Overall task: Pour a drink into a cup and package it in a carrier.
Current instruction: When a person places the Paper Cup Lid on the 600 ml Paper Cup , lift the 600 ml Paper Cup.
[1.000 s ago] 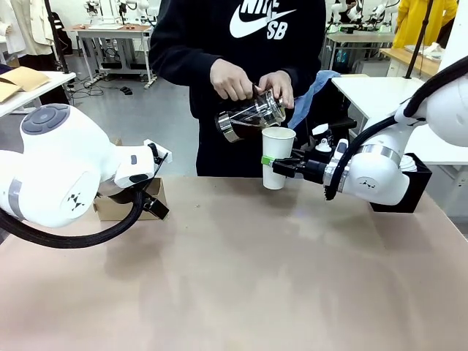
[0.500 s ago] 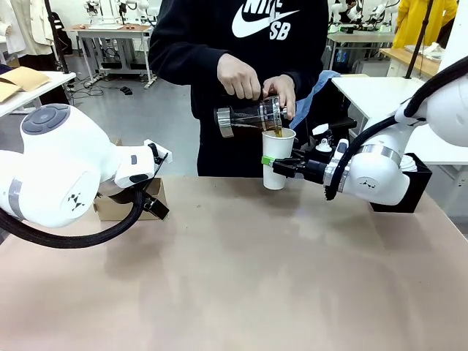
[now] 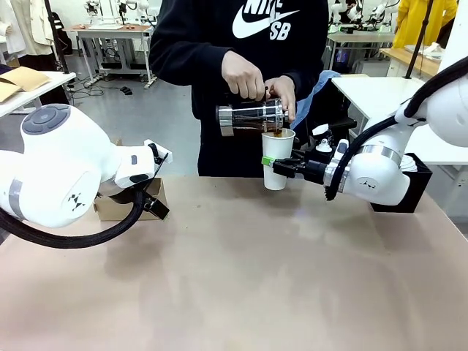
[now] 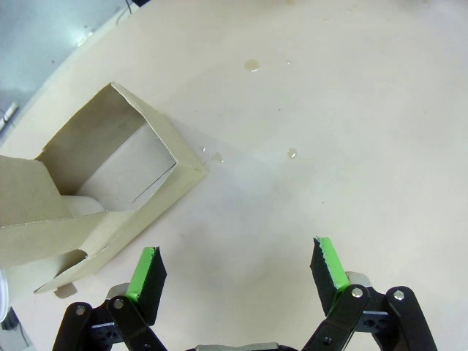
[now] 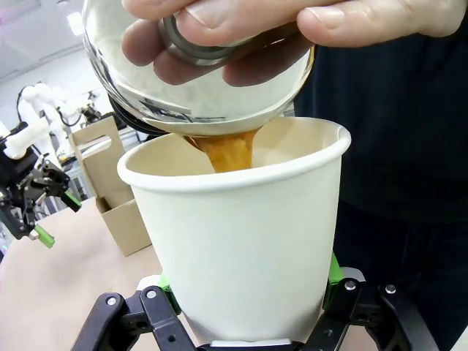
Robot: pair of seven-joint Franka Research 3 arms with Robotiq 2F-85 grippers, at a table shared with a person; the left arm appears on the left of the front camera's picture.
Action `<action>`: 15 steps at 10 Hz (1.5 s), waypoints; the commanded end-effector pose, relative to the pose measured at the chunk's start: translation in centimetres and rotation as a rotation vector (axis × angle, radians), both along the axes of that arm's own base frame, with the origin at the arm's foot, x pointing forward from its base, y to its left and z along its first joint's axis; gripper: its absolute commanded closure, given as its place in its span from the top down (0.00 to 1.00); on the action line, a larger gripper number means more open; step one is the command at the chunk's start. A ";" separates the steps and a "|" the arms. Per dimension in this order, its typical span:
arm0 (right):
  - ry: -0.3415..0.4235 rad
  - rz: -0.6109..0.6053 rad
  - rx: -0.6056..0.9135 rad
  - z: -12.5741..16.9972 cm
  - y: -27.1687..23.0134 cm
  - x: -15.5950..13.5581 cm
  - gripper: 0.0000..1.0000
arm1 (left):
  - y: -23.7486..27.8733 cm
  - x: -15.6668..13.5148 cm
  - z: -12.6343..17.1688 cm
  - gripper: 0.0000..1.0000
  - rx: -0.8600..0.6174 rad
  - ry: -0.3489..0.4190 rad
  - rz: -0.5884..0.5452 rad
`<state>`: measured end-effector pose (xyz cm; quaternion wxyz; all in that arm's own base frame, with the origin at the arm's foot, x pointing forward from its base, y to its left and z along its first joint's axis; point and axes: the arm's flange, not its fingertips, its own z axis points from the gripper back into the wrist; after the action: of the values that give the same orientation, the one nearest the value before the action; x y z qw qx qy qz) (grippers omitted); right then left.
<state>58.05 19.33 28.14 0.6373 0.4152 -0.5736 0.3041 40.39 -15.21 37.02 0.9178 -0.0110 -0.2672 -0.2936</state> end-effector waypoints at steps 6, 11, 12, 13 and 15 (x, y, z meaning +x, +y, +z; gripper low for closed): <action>-0.001 -0.003 -0.003 0.3 0.3 0.0 0.81 | 0.0 0.0 0.0 1.00 -0.002 0.000 -0.001; -0.001 -0.003 -0.003 0.3 0.3 0.0 0.81 | 0.0 0.0 0.0 1.00 -0.002 0.000 -0.001; -0.001 -0.003 -0.003 0.3 0.3 0.0 0.81 | 0.0 0.0 0.0 1.00 -0.002 0.000 -0.001; -0.001 -0.003 -0.003 0.3 0.3 0.0 0.81 | 0.0 0.0 0.0 1.00 -0.002 0.000 -0.001; -0.001 -0.003 -0.003 0.3 0.3 0.0 0.81 | 0.0 0.0 0.0 1.00 -0.002 0.000 -0.001</action>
<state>58.03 19.33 28.13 0.6375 0.4151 -0.5734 0.3042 40.39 -15.21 37.02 0.9178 -0.0110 -0.2672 -0.2936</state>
